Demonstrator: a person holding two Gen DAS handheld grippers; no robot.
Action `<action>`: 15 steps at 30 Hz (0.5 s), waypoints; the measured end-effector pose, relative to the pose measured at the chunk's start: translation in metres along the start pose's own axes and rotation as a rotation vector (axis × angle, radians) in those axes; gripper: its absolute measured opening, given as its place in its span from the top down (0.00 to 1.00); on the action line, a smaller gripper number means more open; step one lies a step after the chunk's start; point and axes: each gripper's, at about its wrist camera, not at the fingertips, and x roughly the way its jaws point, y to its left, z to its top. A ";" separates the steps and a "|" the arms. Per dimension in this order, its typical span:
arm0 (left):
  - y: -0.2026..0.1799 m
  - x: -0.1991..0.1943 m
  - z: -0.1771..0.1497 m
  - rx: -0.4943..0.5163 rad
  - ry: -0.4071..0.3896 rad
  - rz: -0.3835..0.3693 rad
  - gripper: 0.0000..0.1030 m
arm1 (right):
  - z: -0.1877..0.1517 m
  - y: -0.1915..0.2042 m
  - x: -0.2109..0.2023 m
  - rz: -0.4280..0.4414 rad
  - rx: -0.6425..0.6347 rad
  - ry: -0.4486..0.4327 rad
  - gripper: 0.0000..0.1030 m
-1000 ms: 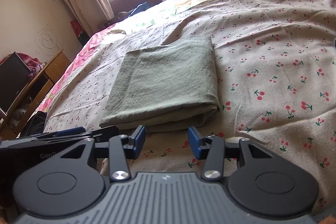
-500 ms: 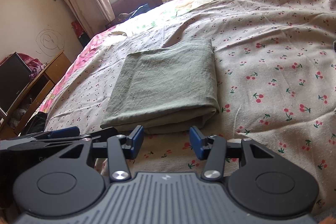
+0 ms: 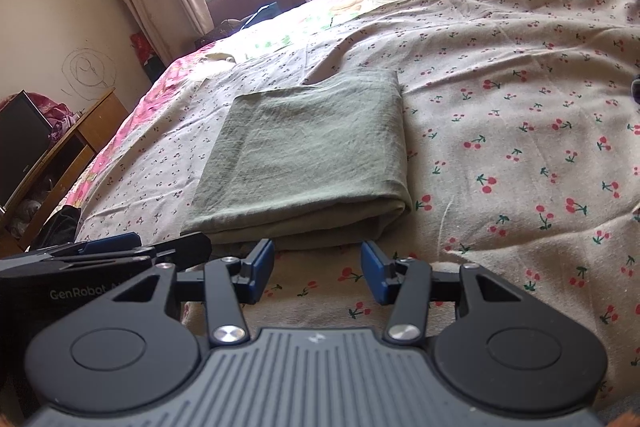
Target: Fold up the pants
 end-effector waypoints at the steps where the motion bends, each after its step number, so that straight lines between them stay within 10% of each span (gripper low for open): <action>1: 0.000 0.000 0.000 0.000 -0.001 0.001 0.00 | 0.000 0.000 0.000 0.000 0.000 0.000 0.52; 15: -0.001 0.000 0.000 0.002 -0.001 -0.006 0.00 | -0.001 0.001 0.002 0.000 0.001 0.009 0.52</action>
